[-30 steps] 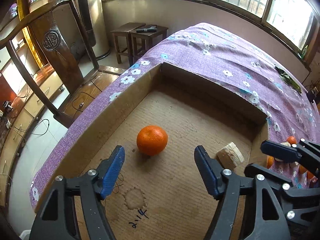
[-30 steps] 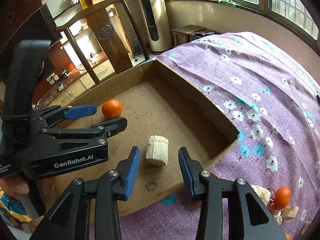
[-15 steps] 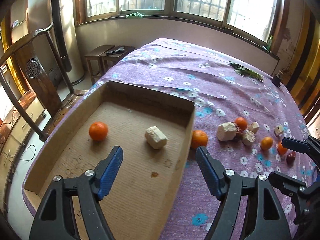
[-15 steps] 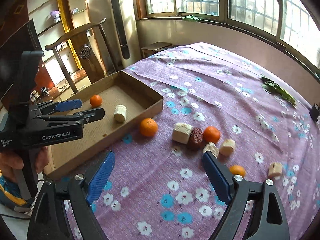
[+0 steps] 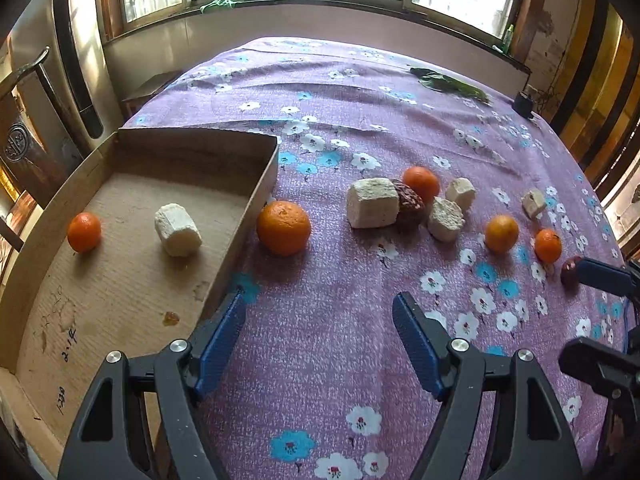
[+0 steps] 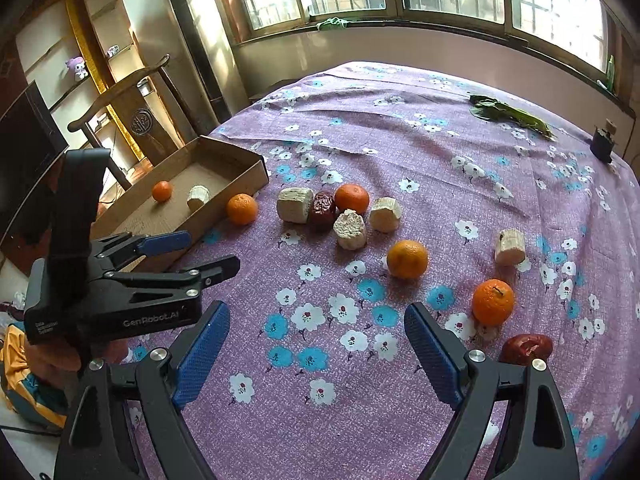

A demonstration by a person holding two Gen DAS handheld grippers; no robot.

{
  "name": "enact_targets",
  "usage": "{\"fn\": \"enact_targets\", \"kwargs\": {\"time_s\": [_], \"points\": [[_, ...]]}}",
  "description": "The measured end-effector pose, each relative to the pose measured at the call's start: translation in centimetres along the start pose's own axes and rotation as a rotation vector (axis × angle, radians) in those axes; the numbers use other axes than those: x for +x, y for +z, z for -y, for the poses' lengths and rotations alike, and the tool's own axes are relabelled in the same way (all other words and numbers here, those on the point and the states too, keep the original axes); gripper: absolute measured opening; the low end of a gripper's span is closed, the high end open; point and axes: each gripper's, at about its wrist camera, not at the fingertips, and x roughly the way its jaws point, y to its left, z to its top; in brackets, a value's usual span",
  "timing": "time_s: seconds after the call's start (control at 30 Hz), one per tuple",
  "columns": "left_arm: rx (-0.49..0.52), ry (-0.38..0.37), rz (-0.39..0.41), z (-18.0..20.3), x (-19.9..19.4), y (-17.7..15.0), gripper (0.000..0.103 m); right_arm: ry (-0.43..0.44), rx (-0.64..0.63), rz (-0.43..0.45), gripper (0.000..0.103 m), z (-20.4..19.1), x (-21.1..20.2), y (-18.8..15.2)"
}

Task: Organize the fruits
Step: 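Move both open tools out of the box back over the table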

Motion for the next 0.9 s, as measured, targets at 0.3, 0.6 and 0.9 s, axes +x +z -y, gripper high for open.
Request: {"fn": "enact_targets", "kwargs": {"time_s": [0.3, 0.6, 0.9], "points": [[0.013, -0.035, -0.007, 0.2, 2.5, 2.7, 0.075, 0.039, 0.043, -0.001, 0.092, 1.4, 0.5, -0.3], [0.12, 0.01, 0.023, 1.4, 3.7, 3.7, 0.069, 0.067, 0.096, 0.01, 0.092, 3.3, 0.7, -0.4], [0.126, -0.114, 0.044, 1.0, 2.5, 3.7, 0.068, 0.077, 0.114, 0.001, 0.092, 3.6, 0.8, -0.2]]}}
